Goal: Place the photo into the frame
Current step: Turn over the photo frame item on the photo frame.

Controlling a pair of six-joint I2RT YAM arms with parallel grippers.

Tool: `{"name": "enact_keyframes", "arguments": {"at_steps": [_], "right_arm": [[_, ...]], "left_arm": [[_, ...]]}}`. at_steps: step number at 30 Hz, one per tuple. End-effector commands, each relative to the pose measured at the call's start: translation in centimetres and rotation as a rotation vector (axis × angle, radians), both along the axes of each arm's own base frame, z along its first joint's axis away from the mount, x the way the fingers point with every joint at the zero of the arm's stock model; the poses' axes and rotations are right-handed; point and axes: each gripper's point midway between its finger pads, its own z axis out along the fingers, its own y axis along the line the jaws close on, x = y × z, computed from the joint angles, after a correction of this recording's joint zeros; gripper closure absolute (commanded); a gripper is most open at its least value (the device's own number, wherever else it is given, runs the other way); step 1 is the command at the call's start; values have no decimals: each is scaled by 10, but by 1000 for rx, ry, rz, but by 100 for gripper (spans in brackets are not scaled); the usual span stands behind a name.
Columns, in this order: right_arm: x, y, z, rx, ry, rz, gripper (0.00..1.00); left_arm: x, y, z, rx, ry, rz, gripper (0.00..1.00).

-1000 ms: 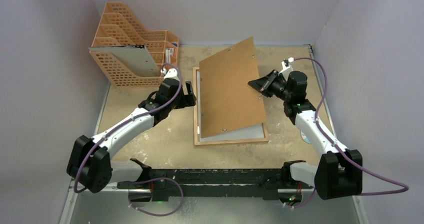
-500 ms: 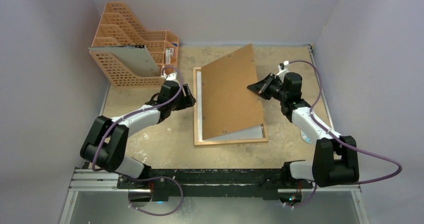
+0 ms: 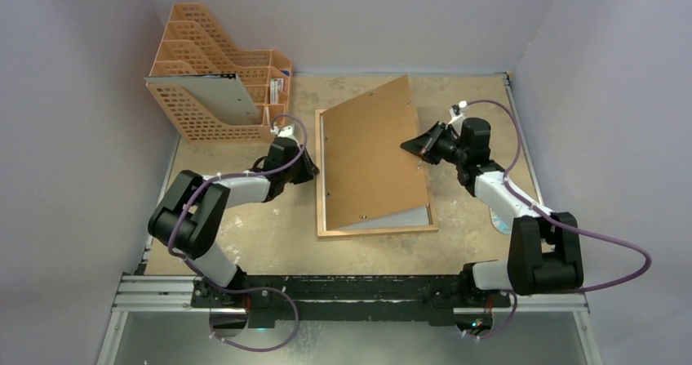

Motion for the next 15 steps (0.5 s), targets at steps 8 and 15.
{"name": "enact_keyframes", "arguments": {"at_steps": [8, 15], "right_arm": [[2, 10, 20, 42, 10, 76, 100], [0, 6, 33, 36, 8, 53, 100]], "left_arm": [[-3, 1, -28, 22, 40, -18, 86], [-5, 4, -32, 39, 53, -15, 87]]}}
